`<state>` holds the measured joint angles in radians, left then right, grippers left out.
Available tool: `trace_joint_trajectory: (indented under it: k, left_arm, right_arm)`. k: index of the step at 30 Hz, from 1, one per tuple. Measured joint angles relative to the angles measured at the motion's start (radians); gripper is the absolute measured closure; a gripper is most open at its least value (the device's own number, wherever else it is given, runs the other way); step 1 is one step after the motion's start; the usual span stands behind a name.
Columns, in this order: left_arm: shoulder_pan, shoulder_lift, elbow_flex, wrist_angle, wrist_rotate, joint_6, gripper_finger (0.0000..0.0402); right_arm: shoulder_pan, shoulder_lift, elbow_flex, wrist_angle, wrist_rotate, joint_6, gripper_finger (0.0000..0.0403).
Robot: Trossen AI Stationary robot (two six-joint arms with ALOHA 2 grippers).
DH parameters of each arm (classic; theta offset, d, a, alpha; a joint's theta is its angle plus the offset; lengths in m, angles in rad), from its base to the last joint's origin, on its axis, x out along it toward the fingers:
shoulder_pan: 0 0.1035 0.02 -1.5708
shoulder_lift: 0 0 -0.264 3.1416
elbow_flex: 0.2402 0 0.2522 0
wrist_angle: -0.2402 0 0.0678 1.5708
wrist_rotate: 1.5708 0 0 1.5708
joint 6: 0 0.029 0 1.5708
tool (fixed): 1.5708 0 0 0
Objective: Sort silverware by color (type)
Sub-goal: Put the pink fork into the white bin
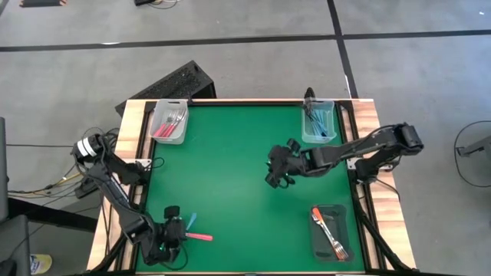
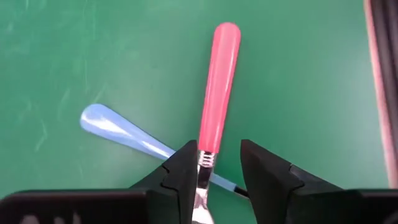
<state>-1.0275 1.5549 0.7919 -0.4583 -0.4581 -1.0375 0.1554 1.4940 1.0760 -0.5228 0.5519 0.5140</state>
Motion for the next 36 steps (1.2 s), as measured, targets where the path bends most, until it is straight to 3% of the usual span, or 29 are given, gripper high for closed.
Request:
trace_joint_trajectory:
  k: [12, 19, 23, 30, 36]
  left_arm:
    - [0.017, 0.087, -0.012, 0.005, -0.013, 0.130, 0.0297]
    - [0.030, 0.085, -0.020, 0.022, 0.029, 0.197, 0.0357]
    - [0.032, 0.085, -0.012, 0.009, -0.019, 0.340, 0.0382]
    - [0.105, 0.079, 0.035, 0.004, -0.295, 0.689, 0.0364]
    - [0.234, 0.081, 0.048, 0.096, -0.309, 1.066, 0.0371]
  right_arm:
    - [0.110, -0.002, -0.001, 0.009, 0.000, 0.161, 0.0194]
    - [0.181, 0.007, -0.001, 0.122, 0.000, 0.196, 0.0194]
    - [0.215, 0.079, -0.002, 0.249, -0.001, 0.195, 0.0194]
    - [0.254, 0.228, 0.000, 0.494, -0.068, 0.196, 0.0194]
    - [0.270, 0.307, 0.000, 0.766, -0.116, 0.193, 0.0194]
